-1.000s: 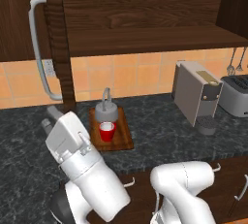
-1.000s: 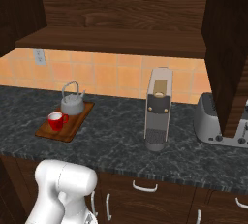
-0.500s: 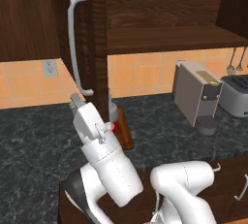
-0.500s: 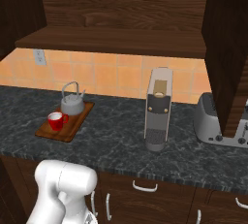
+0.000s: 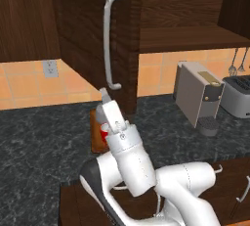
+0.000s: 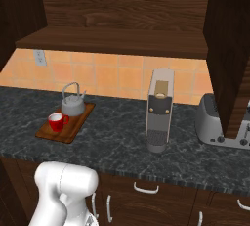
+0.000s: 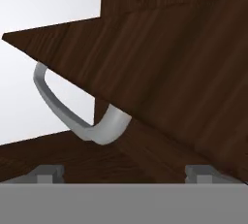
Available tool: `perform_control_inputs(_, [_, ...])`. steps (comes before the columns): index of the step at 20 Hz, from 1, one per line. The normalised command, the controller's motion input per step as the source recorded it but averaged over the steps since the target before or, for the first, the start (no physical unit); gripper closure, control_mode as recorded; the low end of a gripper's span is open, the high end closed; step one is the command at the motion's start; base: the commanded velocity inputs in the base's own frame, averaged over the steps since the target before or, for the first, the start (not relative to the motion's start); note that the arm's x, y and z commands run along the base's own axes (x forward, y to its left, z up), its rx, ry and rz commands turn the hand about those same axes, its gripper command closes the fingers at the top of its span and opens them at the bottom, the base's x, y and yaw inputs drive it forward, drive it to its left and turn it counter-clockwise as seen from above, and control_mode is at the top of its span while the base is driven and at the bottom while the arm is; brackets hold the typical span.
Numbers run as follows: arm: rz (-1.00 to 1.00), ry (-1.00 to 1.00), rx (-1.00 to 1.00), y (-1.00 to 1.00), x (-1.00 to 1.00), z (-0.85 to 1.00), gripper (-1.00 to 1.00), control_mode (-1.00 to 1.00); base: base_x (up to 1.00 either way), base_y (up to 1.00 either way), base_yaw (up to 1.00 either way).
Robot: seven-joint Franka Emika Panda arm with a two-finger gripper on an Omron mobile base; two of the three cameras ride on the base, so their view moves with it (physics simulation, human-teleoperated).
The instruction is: Pick the kettle from the counter and place it on the tray. Then pick the mug from the cabinet and place it on the tray. Then close the cabinet doors.
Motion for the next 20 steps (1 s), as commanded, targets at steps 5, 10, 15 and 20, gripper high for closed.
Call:
perform_control_inputs(5, [-0.37, 0.26, 0.0, -0.18, -0.3, 0.1, -1.0, -1.0, 0.0, 0.0, 0.0])
perform_control_inputs(10, [-0.35, 0.38, 0.05, -0.17, -0.26, 0.25, -1.0, -1.0, 0.0, 0.0, 0.0])
perform_control_inputs(15, [-0.29, 0.37, 0.11, -0.21, -0.27, 0.26, -1.0, -1.0, 0.0, 0.0, 0.0])
perform_control_inputs(20, [-0.21, 0.25, 0.17, -0.12, -0.38, 0.31, -1.0, -1.0, 0.0, 0.0, 0.0])
